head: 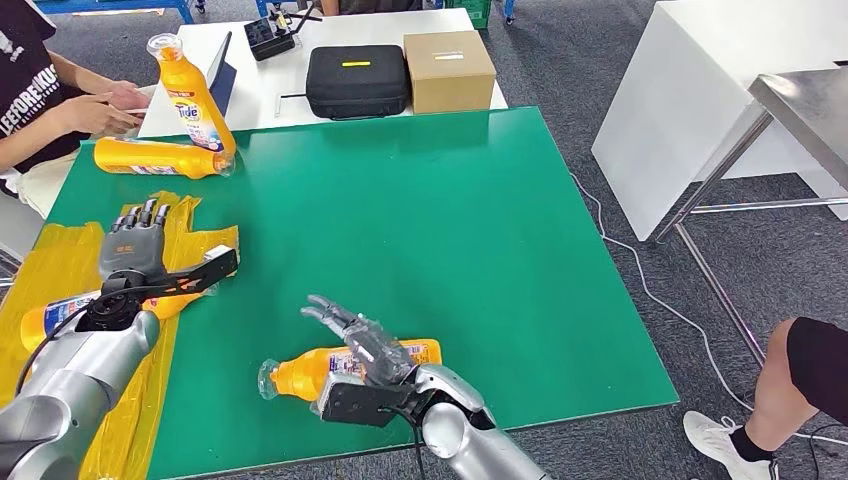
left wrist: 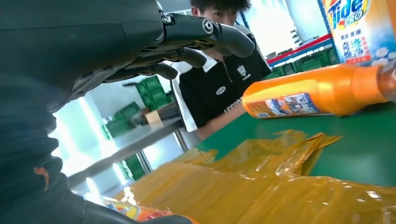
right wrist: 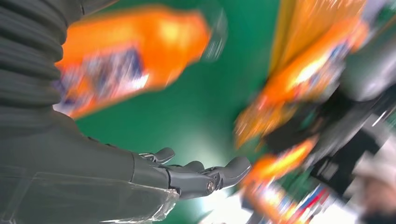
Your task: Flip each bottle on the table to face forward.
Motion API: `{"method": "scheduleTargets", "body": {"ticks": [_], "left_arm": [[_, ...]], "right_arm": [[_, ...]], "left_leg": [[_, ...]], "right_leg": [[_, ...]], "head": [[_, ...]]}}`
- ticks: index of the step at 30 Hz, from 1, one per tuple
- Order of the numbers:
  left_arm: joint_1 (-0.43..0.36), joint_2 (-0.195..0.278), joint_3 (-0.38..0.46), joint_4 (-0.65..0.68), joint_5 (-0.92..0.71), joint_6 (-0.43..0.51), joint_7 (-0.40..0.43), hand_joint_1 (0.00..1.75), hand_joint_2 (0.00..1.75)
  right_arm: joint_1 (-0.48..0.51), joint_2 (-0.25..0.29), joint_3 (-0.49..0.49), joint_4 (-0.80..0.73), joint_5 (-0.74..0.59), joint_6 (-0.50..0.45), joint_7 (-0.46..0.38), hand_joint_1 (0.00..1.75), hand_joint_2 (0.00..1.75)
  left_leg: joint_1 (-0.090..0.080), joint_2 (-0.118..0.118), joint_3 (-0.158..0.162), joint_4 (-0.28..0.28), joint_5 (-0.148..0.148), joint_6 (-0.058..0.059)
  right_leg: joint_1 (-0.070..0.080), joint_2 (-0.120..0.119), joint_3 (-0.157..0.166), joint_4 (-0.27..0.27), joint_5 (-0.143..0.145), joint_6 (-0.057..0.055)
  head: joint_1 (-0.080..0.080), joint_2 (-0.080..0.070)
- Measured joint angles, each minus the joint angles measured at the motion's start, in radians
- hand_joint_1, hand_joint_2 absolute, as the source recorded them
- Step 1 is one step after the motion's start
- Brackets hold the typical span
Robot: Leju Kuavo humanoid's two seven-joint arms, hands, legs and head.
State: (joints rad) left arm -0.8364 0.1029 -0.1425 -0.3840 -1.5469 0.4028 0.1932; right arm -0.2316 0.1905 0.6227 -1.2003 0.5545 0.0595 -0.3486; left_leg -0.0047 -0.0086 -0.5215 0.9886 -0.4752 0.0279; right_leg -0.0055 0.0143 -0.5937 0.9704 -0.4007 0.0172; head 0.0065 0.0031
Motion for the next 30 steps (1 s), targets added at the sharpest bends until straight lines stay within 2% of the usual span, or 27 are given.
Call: {"method": "scheduleTargets", "body": {"ticks": [3, 5, 7, 10, 12, 14, 20, 30], "left_arm": [[0.021, -0.005, 0.036, -0.011, 0.03, 0.041, -0.048, 0.0, 1.75], [0.042, -0.01, 0.069, -0.027, 0.069, 0.071, -0.097, 0.0, 1.75], [0.07, -0.017, 0.109, -0.052, 0.13, 0.102, -0.165, 0.0, 1.75], [0.115, -0.034, 0.176, -0.121, 0.291, 0.14, -0.314, 0.0, 1.75], [0.147, -0.052, 0.219, -0.196, 0.423, 0.136, -0.411, 0.0, 1.75], [0.181, -0.072, 0.251, -0.29, 0.534, 0.118, -0.468, 0.0, 1.75], [0.258, -0.105, 0.281, -0.495, 0.671, 0.097, -0.509, 0.0, 1.75], [0.283, -0.131, 0.299, -0.561, 0.783, 0.114, -0.587, 0.0, 1.75]], "right_arm": [[-0.008, -0.022, 0.064, -0.021, -0.064, 0.06, -0.045, 0.0, 1.75], [-0.021, -0.04, 0.093, -0.041, -0.086, 0.068, -0.043, 0.0, 1.75], [-0.031, -0.059, 0.103, -0.059, -0.069, 0.05, -0.005, 0.0, 1.75], [-0.042, -0.094, 0.102, -0.086, 0.026, 0.012, 0.09, 0.0, 1.75], [-0.046, -0.118, 0.098, -0.101, 0.109, 0.002, 0.142, 0.0, 1.75], [-0.047, -0.143, 0.092, -0.114, 0.195, -0.001, 0.179, 0.0, 1.75], [-0.045, -0.21, 0.078, -0.148, 0.391, -0.034, 0.256, 0.0, 1.75], [-0.014, -0.303, 0.068, -0.206, 0.418, -0.037, 0.292, 0.0, 1.75]], "left_leg": [[0.0, 0.0, 0.0, 0.0, 0.0, 0.0], [0.0, 0.001, 0.0, 0.0, 0.0, 0.0], [-0.001, 0.0, 0.0, 0.0, 0.0, 0.0], [-0.001, 0.0, 0.0, 0.0, 0.0, 0.0], [-0.002, 0.0, 0.0, 0.0, 0.0, 0.0], [-0.002, 0.0, 0.0, 0.0, 0.0, 0.0], [-0.002, 0.0, -0.001, 0.0, -0.001, 0.001], [-0.002, 0.0, 0.0, 0.0, -0.001, 0.001]], "right_leg": [[0.0, 0.0, 0.0, 0.0, 0.0, 0.0], [0.0, 0.0, 0.0, 0.0, 0.0, 0.0], [0.0, 0.0, 0.0, 0.0, 0.0, 0.0], [0.0, 0.0, 0.0, 0.0, 0.0, 0.0], [0.0, 0.0, 0.0, 0.0, 0.0, 0.0], [-0.001, 0.0, 0.0, -0.001, 0.0, 0.0], [-0.001, 0.0, 0.0, -0.001, 0.0, 0.0], [0.0, 0.0, 0.0, -0.001, 0.0, 0.0]], "head": [[0.0, 0.0], [0.0, 0.0], [0.0, 0.0], [0.0, 0.0], [0.0, 0.0], [0.0, 0.0], [0.0, 0.0], [0.0, 0.0]]}}
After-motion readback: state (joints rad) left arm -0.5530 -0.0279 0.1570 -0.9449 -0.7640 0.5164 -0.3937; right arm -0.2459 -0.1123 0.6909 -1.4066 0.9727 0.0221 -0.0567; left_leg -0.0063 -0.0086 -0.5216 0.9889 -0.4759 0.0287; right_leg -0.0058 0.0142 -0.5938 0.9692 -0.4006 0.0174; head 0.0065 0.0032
